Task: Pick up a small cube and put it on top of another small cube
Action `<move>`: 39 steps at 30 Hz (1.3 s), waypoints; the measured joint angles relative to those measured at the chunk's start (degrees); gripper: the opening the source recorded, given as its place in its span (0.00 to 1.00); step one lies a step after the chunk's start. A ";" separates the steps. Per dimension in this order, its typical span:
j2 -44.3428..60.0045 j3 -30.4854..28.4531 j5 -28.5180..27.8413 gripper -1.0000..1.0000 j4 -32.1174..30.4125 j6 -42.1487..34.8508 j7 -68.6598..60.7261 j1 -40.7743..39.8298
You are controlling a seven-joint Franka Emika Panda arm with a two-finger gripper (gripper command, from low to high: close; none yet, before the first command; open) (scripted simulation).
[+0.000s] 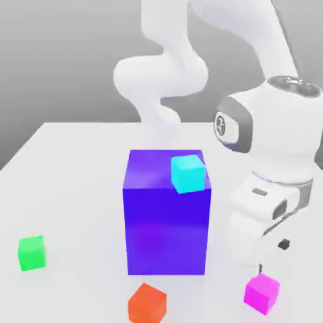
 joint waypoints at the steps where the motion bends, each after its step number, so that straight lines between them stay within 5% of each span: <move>1: 2.08 -0.32 -0.60 0.50 0.28 1.44 0.25 0.37; 4: 8.29 -1.90 -2.14 0.50 1.45 6.16 1.25 1.77; 5: 9.63 -2.28 -2.44 0.00 1.72 7.21 1.47 2.09; 12: 9.60 -2.23 -2.53 0.00 1.71 7.14 1.54 2.05; 19: 1.67 -0.65 0.31 0.00 3.06 -3.50 -0.93 -0.35; 26: -1.55 -8.70 3.14 0.00 3.07 -7.63 -7.26 -11.66; 39: -12.26 -26.49 7.41 0.00 -7.40 -5.96 -19.20 -35.55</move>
